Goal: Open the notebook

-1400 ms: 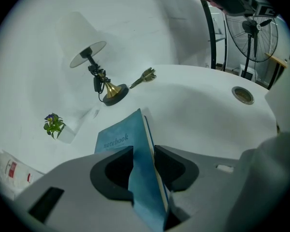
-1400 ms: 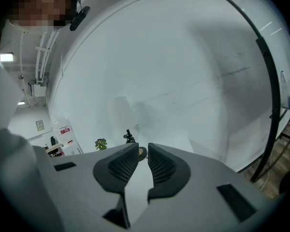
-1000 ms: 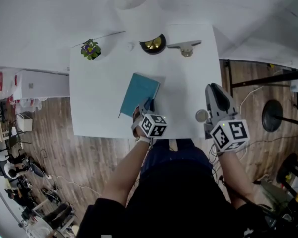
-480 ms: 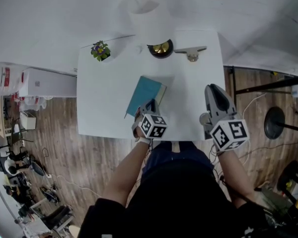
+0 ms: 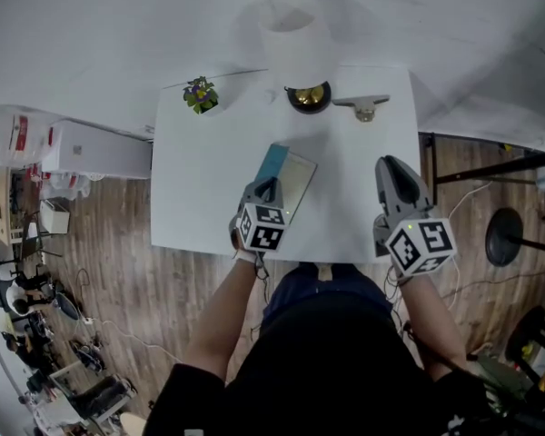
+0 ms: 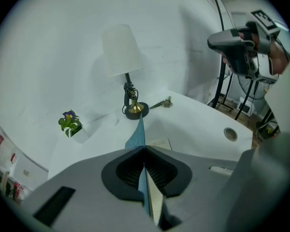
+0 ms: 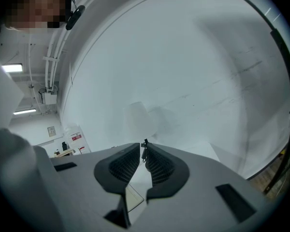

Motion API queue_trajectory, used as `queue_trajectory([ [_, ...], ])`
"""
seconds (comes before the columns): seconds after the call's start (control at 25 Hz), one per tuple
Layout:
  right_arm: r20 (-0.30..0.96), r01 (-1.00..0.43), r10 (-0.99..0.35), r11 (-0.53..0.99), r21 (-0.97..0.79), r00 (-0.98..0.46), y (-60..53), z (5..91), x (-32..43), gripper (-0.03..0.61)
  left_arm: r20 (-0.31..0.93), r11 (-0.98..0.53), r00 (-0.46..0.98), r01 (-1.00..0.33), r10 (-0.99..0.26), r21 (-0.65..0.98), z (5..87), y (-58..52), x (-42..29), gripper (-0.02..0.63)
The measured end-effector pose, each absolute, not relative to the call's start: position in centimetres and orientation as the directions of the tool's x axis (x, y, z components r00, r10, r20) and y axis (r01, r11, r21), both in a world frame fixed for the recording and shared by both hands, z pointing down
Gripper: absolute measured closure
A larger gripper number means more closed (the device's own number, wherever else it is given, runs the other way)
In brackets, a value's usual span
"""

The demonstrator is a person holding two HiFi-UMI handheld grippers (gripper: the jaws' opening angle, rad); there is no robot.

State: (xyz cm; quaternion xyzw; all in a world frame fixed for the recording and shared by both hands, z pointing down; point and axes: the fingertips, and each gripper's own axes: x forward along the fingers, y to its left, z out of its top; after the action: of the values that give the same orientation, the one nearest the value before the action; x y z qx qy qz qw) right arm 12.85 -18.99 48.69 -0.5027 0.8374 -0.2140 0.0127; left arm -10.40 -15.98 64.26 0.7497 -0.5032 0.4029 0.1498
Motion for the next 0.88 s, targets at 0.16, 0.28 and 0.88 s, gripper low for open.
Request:
queue_trajectory([
  [0.16, 0.192, -0.833, -0.843, 0.411, -0.371, -0.502, -19.1, 48.2, 11.6, 0.531, 0.724, -0.46, 0.239, -0.879, -0.647, -0.121, 62.7, -16.8, -12.4, 0.601],
  [0.28, 0.191, -0.833, -0.842, 0.415, -0.365, -0.504, -19.2, 47.7, 10.6, 0.534, 0.711, -0.465, 0.271, -0.881, -0.649, -0.089, 61.8, -17.4, -14.1, 0.601],
  [0.88, 0.236, -0.876, -0.864, 0.363, -0.318, -0.444, -19.2, 47.6, 7.5, 0.541, 0.693, -0.429, 0.257, -0.9, -0.674, -0.084, 62.3, -21.5, -23.7, 0.591],
])
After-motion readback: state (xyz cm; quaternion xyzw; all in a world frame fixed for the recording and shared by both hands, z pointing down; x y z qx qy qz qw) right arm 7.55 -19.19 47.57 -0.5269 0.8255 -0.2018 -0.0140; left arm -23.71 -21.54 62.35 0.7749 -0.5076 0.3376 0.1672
